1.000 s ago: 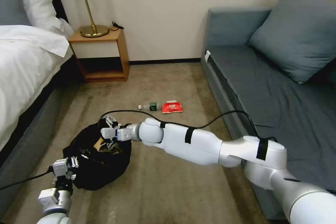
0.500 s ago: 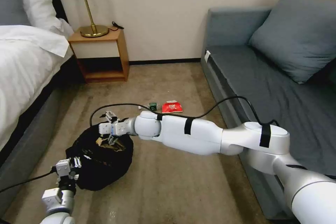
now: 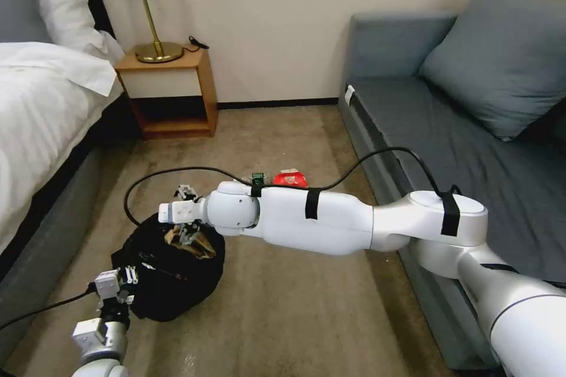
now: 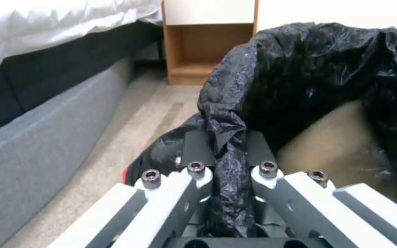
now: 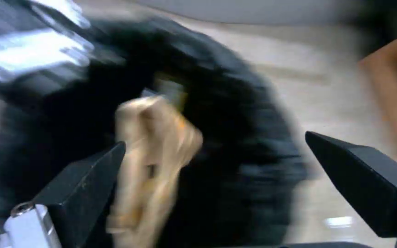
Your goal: Pick up the trash bin, then pick up the garbage on the floor and place it into the trash bin.
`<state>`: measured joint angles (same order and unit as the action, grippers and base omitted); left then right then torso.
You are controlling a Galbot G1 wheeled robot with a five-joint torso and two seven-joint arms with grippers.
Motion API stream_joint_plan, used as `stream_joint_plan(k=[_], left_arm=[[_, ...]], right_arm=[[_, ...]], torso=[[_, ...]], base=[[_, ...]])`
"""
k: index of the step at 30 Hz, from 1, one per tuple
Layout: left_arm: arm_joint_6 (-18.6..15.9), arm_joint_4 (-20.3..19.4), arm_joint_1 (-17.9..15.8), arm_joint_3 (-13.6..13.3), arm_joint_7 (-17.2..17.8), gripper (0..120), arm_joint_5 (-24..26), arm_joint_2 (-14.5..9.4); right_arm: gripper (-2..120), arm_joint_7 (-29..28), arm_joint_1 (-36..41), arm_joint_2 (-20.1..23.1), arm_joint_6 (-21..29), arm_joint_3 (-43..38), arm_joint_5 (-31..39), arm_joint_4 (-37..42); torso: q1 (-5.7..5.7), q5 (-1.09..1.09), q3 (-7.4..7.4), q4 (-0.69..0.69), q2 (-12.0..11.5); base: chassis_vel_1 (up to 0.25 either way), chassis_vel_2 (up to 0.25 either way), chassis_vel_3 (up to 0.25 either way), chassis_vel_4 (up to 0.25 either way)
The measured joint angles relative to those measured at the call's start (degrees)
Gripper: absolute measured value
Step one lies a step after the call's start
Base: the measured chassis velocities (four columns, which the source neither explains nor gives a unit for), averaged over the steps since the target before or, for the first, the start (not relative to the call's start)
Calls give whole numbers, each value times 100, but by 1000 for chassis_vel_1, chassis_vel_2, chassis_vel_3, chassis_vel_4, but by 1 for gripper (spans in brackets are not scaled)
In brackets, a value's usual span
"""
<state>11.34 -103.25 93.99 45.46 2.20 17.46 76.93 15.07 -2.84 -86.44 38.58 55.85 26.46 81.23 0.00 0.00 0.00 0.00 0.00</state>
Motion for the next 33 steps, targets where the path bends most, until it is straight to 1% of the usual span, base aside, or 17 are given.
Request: stream_joint_plan(k=[1,2,5,6,11,13,15,16,19,20,21,24,25,27,29,30,33], left_arm=[[2,0,-6,-3,-6,6,7,0],[2,0,-6,-3,-6,6,7,0],[9,-43,-25,-40,-58,6,60,-1],[13,-45,-28,-54,-66,6,61,-1],[37,-38,-20,-60,-86,6,61,-3],[83,38,-21,13,-86,6,71,-41],[111,74,-42,105,-62,6,126,-71],[111,74,-42,105,-62,6,126,-71],[113,69,-69,255,36,6,229,-113],[113,69,-69,255,36,6,229,-113],[112,46,-67,286,49,6,242,-124],[105,-43,-47,368,111,6,256,-147],[105,-43,-47,368,111,6,256,-147],[99,-78,-31,395,133,6,259,-155],[97,-119,-12,411,149,6,259,-161],[97,-119,-12,411,149,6,259,-161],[97,-168,18,410,154,6,254,-164]], right_arm=[[100,-55,17,9,81,-30,236,54],[100,-55,17,9,81,-30,236,54],[100,-490,210,56,349,-346,1375,265],[100,-556,249,63,352,-400,1433,228],[100,-611,403,138,336,-722,1254,136],[100,-786,502,232,182,-942,1210,178],[100,-1082,655,303,-79,-1178,1233,214],[100,-1082,655,303,-79,-1178,1233,214],[100,-1527,1079,459,-364,-1781,1515,307],[100,-1527,1079,459,-364,-1781,1515,307],[100,-1614,1212,522,-400,-1975,1589,360],[100,-1818,1775,912,-802,-2565,1715,538],[100,-1818,1775,912,-802,-2565,1715,538],[100,-1856,2097,1197,-1108,-2787,1718,612],[100,-1842,2466,1510,-1294,-3037,1687,721],[100,-1842,2466,1510,-1294,-3037,1687,721],[100,-1779,3005,1790,-1430,-3411,1641,864]], torso=[[0,0,0,0,0],[0,0,0,0,0],[0,1,0,0,0],[0,0,0,0,0],[0,0,0,0,0],[0,0,0,0,0],[0,0,0,1,0],[0,0,0,1,0],[0,0,0,1,0],[0,0,0,1,0],[0,0,0,1,0],[0,1,0,0,0],[0,1,0,0,0],[0,1,0,-2,0],[0,2,0,-1,0],[0,2,0,-1,0],[0,2,0,-2,0]], base=[[0,0,0,0],[0,0,0,0],[0,0,0,0],[0,0,0,0],[0,0,0,0],[0,0,0,0],[0,0,0,0],[0,0,0,0],[0,0,0,0],[0,0,0,0],[0,0,0,0],[0,0,0,0],[0,0,0,0],[0,0,0,0],[0,0,0,0],[0,0,0,0],[0,0,0,0]])
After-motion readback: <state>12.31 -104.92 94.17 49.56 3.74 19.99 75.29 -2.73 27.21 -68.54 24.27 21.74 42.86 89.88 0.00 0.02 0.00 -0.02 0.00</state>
